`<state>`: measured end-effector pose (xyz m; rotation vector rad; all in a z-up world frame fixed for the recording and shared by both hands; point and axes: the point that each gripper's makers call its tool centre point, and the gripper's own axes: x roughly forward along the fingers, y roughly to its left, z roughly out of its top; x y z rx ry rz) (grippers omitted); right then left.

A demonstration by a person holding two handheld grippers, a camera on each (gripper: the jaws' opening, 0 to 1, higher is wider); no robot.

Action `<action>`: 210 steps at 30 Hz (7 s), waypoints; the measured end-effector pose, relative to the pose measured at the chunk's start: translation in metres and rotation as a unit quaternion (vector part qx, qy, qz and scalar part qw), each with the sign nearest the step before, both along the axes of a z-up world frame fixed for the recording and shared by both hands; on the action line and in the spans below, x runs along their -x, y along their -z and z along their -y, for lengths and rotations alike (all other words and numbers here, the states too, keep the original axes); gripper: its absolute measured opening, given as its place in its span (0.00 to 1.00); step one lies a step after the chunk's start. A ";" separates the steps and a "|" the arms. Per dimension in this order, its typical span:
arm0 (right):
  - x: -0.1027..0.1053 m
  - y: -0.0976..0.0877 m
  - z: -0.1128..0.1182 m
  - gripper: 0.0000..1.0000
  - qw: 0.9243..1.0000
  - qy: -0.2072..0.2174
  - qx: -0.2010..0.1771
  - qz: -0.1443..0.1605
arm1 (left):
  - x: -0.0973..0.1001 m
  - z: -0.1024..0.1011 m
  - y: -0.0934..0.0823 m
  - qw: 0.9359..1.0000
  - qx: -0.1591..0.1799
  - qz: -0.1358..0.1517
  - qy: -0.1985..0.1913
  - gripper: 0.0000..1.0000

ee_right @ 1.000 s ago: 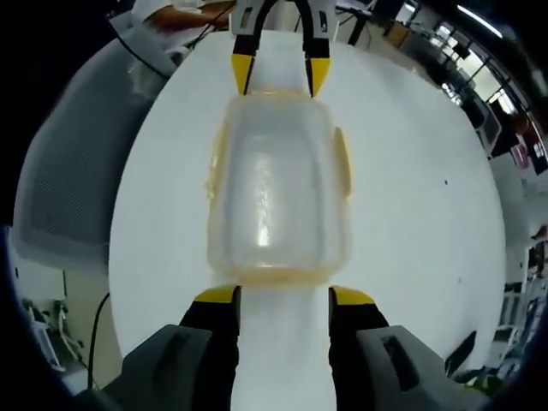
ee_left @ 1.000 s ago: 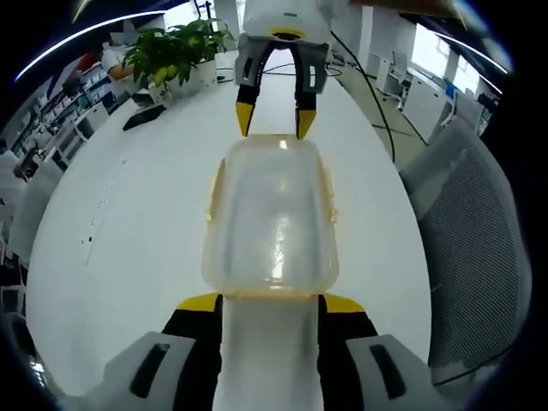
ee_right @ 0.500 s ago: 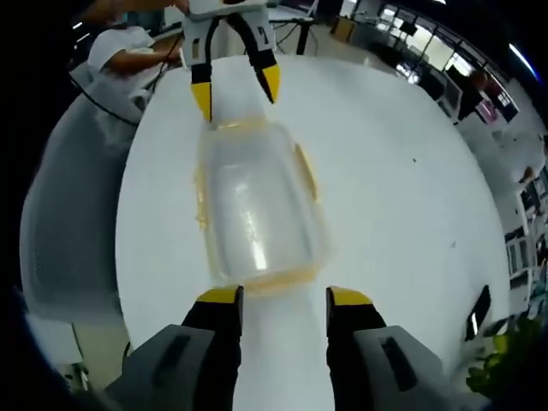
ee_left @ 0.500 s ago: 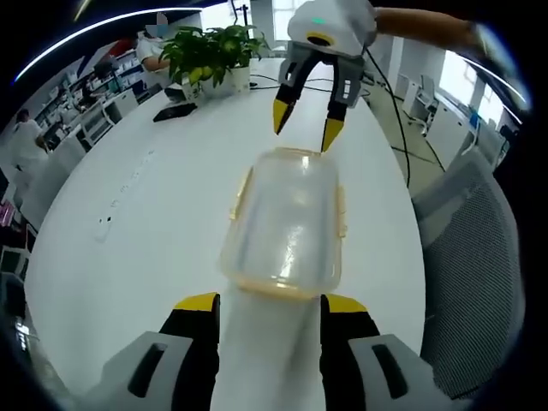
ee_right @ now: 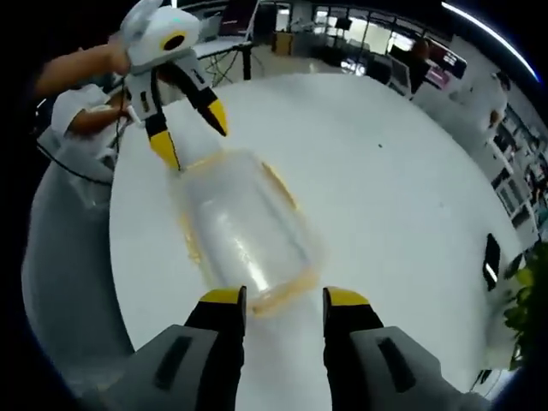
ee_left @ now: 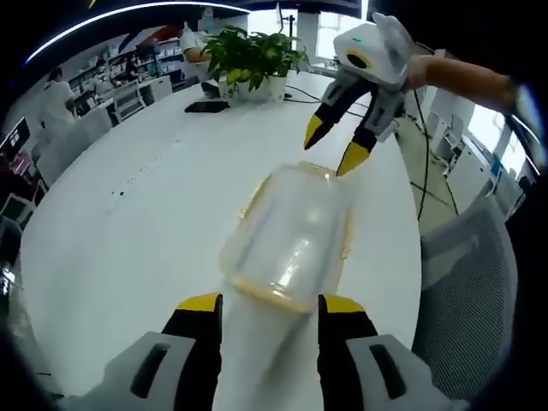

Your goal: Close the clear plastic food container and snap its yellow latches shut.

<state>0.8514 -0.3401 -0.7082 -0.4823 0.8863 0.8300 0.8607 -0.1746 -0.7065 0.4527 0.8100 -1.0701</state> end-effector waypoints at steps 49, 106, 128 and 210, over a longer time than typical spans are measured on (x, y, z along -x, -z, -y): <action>-0.002 0.014 -0.010 0.33 0.970 0.204 -0.107 -0.078 | 0.006 0.016 0.018 0.981 0.078 -0.077 -0.160 0.37; -0.012 0.018 -0.015 0.30 0.935 0.313 -0.138 -0.095 | -0.012 0.023 0.020 0.946 0.104 -0.093 -0.292 0.24; 0.006 0.019 -0.033 0.31 0.931 0.325 -0.142 -0.089 | 0.001 0.003 0.020 0.948 0.105 -0.099 -0.283 0.24; 0.084 0.019 -0.123 0.36 0.943 0.287 -0.146 -0.085 | 0.076 -0.087 0.020 0.938 0.088 -0.109 -0.316 0.29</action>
